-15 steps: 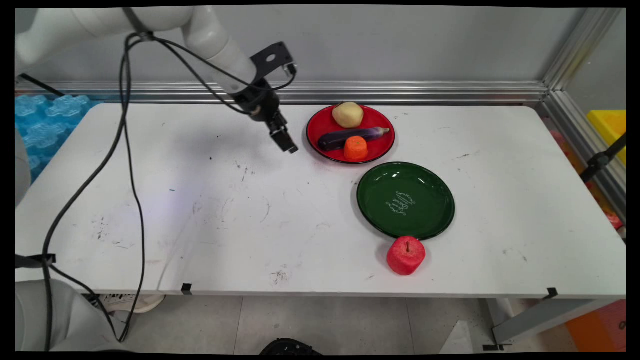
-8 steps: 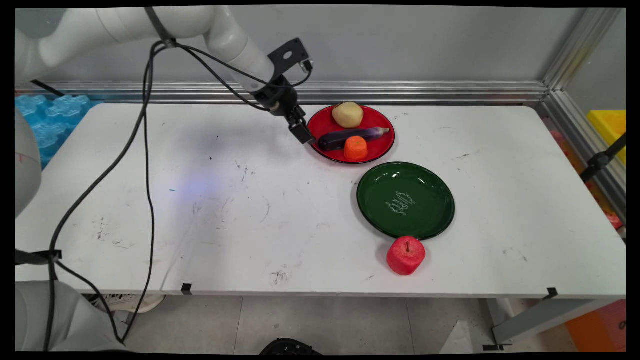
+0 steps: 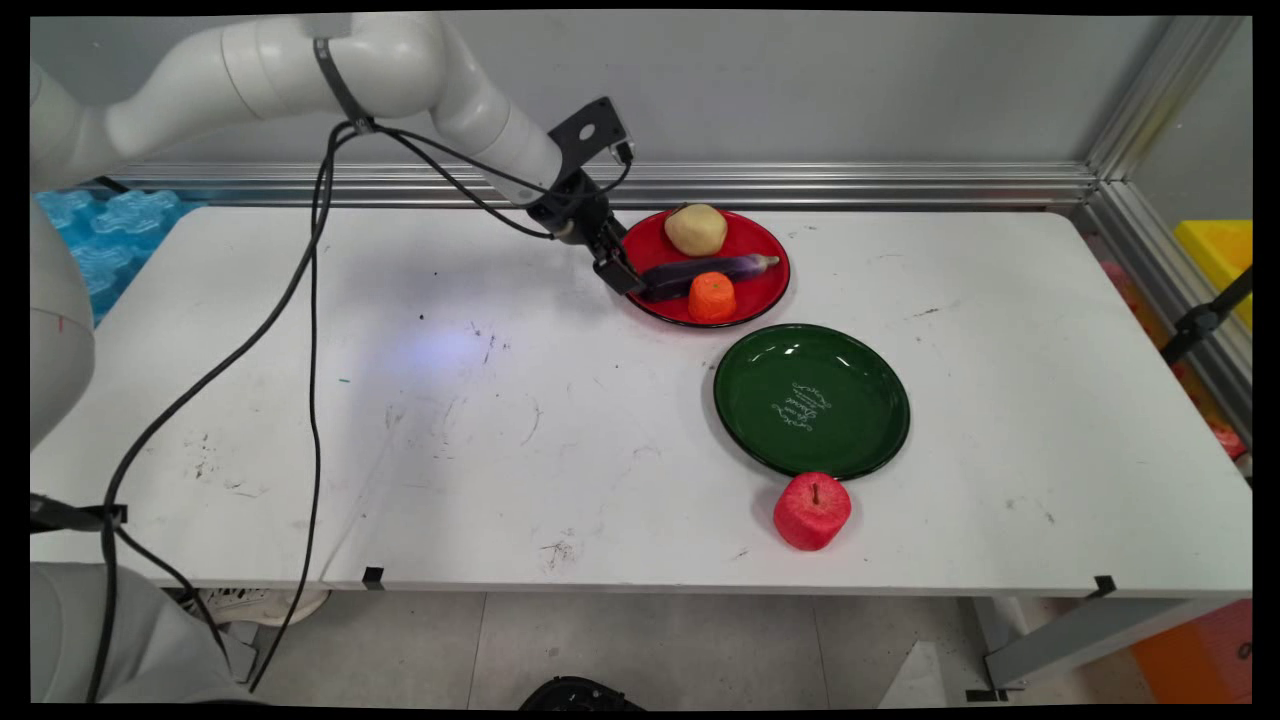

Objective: Pick up the eggplant from the red plate

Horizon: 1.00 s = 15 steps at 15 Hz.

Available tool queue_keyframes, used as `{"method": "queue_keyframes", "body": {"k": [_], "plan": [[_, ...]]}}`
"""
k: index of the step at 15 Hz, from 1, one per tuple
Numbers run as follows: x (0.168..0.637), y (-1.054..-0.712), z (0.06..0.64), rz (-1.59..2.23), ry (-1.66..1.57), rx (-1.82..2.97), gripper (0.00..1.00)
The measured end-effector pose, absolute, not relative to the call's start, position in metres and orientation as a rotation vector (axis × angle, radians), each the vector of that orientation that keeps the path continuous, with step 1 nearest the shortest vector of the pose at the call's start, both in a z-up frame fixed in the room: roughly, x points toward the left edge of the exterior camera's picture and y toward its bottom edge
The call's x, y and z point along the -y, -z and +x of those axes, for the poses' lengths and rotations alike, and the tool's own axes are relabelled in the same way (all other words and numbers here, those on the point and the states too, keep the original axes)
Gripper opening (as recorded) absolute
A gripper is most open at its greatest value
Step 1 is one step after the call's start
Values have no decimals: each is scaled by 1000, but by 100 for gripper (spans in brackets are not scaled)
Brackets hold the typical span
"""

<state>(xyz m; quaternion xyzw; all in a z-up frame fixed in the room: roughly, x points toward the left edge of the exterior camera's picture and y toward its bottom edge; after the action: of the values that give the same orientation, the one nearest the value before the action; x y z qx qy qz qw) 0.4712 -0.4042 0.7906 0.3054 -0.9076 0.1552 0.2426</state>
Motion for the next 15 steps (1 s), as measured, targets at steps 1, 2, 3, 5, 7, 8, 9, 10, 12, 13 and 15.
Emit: {"method": "queue_keyframes", "body": {"k": [1, 2, 3, 5, 7, 8, 9, 10, 12, 13, 15], "plan": [[405, -787, 471, 822, -432, 2476, 100], [407, -783, 471, 805, -444, 2471, 100], [409, -781, 471, 790, -454, 2466, 100], [411, -776, 470, 766, -470, 2458, 100], [414, -770, 470, 747, -479, 2448, 100], [415, -768, 470, 740, -479, 2445, 100], [416, -765, 470, 733, -478, 2441, 100], [417, -762, 469, 725, -477, 2438, 100], [418, -759, 469, 716, -474, 2433, 100], [419, -757, 468, 712, -472, 2432, 100], [421, -753, 468, 706, -467, 2428, 100]]}}
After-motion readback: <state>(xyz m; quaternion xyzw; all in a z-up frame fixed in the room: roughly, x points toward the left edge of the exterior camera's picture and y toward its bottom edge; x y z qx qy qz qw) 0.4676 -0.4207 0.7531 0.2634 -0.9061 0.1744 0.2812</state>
